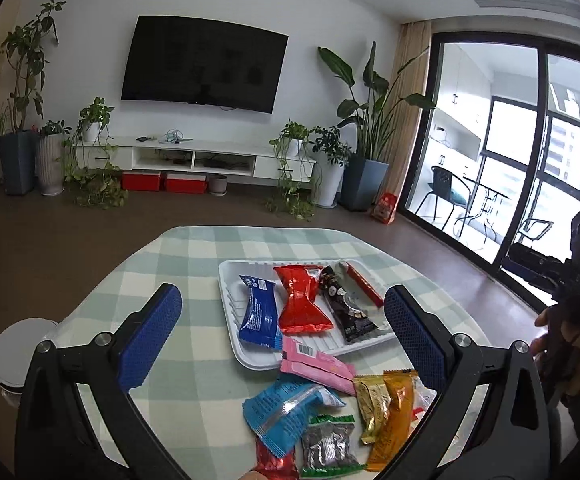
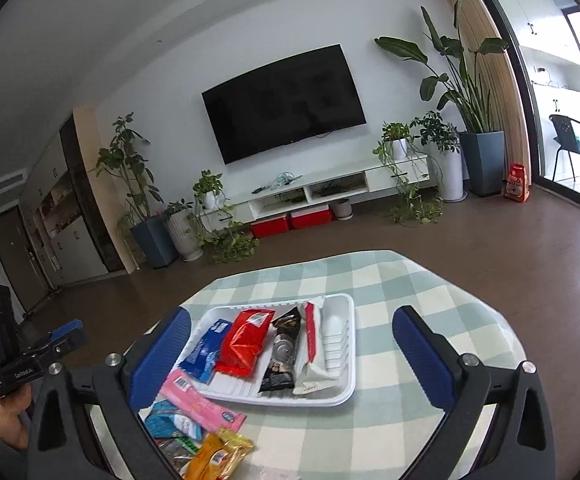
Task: Organize snacks
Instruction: 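Lower both open tools toward the loose snacks beside the tray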
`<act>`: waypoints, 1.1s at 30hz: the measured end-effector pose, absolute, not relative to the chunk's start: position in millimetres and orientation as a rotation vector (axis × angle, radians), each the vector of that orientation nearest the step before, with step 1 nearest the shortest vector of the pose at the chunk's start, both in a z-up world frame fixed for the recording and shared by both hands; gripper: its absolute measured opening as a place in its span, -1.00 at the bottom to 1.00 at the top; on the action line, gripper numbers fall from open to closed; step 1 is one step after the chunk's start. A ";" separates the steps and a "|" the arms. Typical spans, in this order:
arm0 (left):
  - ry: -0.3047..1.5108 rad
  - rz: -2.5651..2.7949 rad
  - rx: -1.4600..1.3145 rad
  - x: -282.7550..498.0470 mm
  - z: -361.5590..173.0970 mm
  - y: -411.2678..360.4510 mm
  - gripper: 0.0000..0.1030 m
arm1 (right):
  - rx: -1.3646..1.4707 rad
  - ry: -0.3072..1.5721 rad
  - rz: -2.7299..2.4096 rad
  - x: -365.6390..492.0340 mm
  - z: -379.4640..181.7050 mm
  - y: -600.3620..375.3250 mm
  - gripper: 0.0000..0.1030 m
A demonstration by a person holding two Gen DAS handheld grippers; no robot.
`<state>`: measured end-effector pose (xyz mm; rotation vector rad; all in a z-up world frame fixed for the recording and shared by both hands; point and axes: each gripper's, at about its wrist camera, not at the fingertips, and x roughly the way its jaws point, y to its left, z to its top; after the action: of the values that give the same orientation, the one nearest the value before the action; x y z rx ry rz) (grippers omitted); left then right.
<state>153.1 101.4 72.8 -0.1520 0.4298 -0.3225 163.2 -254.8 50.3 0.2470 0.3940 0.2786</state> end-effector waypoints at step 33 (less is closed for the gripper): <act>0.850 -0.478 0.074 121.8 -26.1 -36.6 0.91 | 0.421 0.898 0.262 65.6 -59.5 -240.4 0.91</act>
<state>121.8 -36.6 -26.1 0.0742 0.8505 -0.4782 65.6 -240.4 -59.5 0.4207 0.8979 0.2624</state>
